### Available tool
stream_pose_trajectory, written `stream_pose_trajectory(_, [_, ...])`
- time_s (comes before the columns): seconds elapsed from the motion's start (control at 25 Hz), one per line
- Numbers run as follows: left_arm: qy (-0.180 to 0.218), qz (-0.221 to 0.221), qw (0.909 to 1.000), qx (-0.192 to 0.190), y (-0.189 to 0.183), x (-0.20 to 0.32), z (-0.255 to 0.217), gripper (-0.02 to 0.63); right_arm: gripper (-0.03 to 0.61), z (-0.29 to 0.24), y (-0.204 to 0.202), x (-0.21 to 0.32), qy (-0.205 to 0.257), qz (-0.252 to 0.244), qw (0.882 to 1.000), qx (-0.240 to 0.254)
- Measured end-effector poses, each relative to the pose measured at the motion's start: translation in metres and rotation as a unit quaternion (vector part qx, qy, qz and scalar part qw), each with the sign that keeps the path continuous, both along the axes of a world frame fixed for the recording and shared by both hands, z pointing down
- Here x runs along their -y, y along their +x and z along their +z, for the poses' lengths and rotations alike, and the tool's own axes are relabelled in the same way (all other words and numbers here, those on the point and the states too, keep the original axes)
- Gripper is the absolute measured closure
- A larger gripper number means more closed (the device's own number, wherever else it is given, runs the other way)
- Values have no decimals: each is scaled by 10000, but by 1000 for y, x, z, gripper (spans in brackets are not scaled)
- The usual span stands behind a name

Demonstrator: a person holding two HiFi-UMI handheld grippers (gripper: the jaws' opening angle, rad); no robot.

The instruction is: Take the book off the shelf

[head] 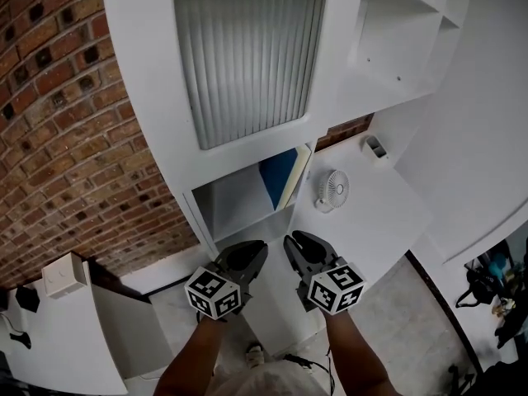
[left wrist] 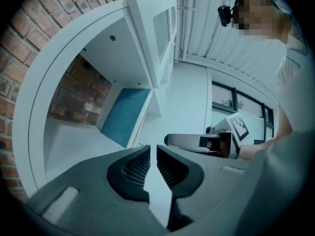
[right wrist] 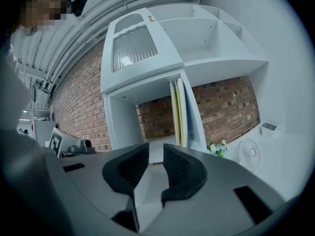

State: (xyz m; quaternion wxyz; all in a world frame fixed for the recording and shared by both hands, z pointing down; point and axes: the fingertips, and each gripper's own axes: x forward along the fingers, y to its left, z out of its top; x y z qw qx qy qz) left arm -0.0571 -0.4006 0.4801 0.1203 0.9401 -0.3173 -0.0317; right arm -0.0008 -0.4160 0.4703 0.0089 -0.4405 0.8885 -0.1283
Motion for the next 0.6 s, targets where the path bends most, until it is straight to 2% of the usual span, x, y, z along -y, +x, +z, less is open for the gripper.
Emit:
stream_pose_trajectory(0.2, [0, -21, 10000, -6, 1, 7, 2, 589, 444, -1, -1, 19, 49, 96, 9999, 13])
stream_pose_trajectory(0.36, [-66, -42, 10000, -35, 3, 9, 7, 589, 433, -6, 0, 37, 129, 238, 9996, -66])
stream_pose_trajectory(0.6, [-88, -96, 9999, -65, 3, 17, 8, 589, 375, -13, 2, 64, 153, 548, 9984, -17])
